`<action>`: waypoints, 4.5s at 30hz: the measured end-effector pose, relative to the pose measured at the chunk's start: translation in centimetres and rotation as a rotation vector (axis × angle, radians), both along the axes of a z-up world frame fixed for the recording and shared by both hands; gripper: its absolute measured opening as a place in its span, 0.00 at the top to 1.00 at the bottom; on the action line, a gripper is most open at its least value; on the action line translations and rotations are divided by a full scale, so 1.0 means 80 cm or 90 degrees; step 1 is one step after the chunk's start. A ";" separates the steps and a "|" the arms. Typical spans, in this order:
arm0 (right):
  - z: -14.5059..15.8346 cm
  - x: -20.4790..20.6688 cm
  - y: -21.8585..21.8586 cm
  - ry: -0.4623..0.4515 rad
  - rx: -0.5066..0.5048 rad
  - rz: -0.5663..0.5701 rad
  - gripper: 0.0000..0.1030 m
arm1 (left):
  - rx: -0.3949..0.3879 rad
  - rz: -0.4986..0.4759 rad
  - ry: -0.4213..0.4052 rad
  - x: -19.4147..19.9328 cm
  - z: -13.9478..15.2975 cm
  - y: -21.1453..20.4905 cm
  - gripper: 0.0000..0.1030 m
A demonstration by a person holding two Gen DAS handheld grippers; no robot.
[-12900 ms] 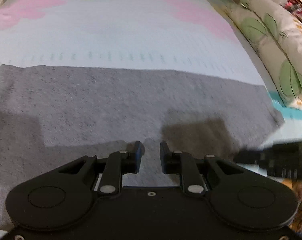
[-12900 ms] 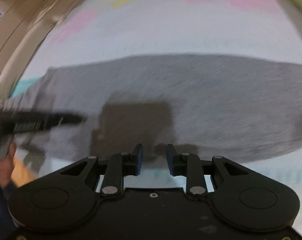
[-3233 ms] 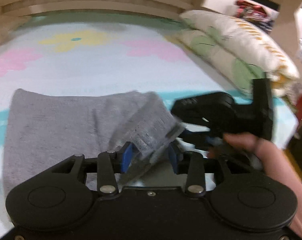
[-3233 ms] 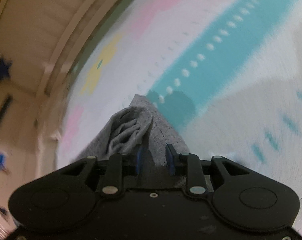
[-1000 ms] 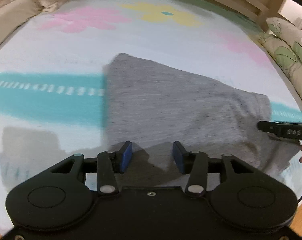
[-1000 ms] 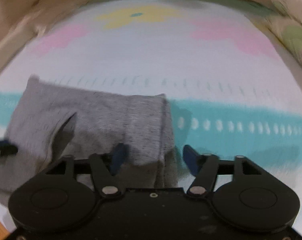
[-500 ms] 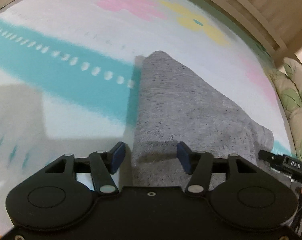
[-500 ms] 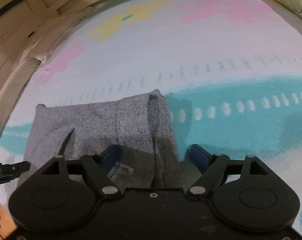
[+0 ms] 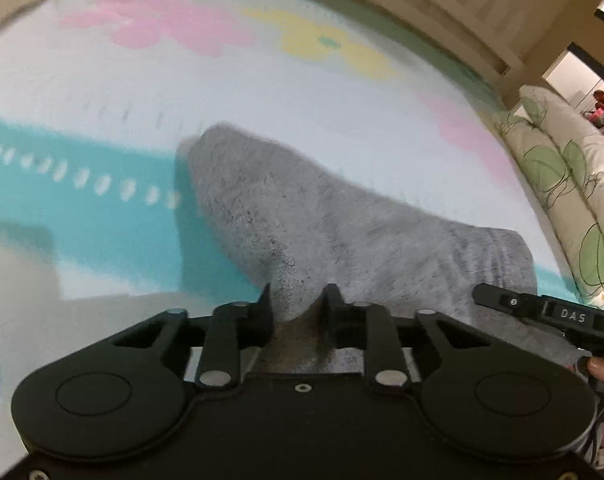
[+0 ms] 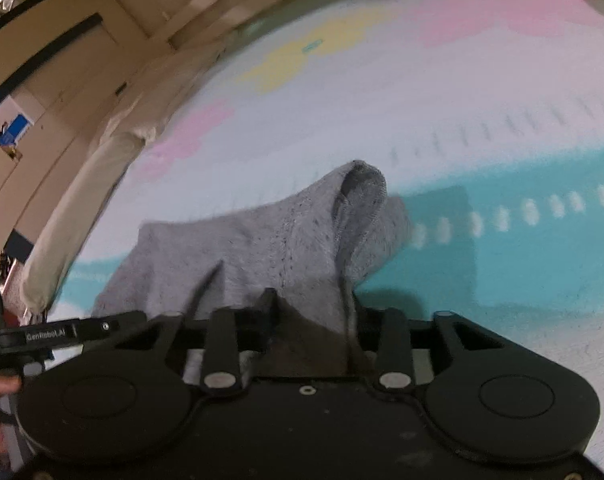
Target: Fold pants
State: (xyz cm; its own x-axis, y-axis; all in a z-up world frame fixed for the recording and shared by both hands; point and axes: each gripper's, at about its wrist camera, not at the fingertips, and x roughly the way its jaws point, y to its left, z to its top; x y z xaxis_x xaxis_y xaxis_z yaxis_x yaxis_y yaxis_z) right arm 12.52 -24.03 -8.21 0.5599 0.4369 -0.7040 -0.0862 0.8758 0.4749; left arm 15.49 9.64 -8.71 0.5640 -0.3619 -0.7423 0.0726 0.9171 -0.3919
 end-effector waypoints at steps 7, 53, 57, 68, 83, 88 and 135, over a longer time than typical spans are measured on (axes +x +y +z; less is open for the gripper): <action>0.065 0.017 0.007 -0.068 -0.039 -0.005 0.71 | 0.047 -0.016 -0.111 0.029 0.073 -0.026 0.73; 0.211 0.027 0.049 -0.079 -0.260 -0.007 0.57 | 0.195 0.116 -0.108 0.056 0.163 -0.094 0.58; 0.205 0.023 0.064 -0.079 -0.279 0.014 0.57 | 0.183 0.105 -0.077 0.064 0.149 -0.092 0.58; 0.187 0.036 0.070 -0.068 -0.294 0.015 0.57 | 0.184 0.108 -0.053 0.062 0.128 -0.098 0.58; 0.179 0.036 0.085 -0.076 -0.309 0.028 0.57 | 0.187 0.103 -0.061 0.055 0.131 -0.095 0.58; 0.176 0.038 0.085 -0.075 -0.312 0.032 0.57 | 0.188 0.101 -0.060 0.056 0.131 -0.095 0.58; 0.160 0.040 0.097 -0.068 -0.326 0.072 0.57 | 0.184 0.106 -0.029 0.057 0.121 -0.093 0.58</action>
State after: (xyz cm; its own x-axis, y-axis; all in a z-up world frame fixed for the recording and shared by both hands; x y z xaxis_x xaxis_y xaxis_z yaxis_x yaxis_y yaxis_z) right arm 15.74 -16.26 4.56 0.6098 0.1147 -0.7842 -0.2183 0.9755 -0.0270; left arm 20.08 2.17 1.00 0.6329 -0.0406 -0.7731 -0.0753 0.9907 -0.1136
